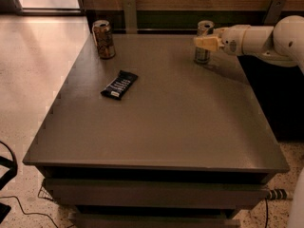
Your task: Pick redbull can
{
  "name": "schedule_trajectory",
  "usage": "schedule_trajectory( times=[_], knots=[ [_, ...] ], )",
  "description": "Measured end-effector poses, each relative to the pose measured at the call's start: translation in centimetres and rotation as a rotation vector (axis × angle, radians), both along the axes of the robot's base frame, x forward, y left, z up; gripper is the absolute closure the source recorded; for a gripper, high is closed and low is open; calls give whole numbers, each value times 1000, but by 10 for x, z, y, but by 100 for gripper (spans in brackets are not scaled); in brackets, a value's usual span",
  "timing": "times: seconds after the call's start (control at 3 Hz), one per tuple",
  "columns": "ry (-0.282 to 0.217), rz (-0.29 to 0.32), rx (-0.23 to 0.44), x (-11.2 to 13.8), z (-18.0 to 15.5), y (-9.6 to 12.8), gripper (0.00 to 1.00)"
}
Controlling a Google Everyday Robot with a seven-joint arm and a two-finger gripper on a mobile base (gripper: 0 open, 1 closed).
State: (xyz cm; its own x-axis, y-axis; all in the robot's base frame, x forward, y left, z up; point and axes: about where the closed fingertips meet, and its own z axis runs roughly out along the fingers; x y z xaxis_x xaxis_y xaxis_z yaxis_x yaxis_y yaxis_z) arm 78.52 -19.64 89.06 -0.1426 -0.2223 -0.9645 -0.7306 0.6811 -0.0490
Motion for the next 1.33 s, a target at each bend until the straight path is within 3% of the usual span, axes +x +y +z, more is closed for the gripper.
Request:
schedule_trajectory(
  times=[0.33,1.0,1.33],
  knots=[
    [-8,11,-5,-1,4,5,100],
    [-159,52,-77,-30,84,25,100],
    [-228,75,-77,-39,113,35,100]
  ],
)
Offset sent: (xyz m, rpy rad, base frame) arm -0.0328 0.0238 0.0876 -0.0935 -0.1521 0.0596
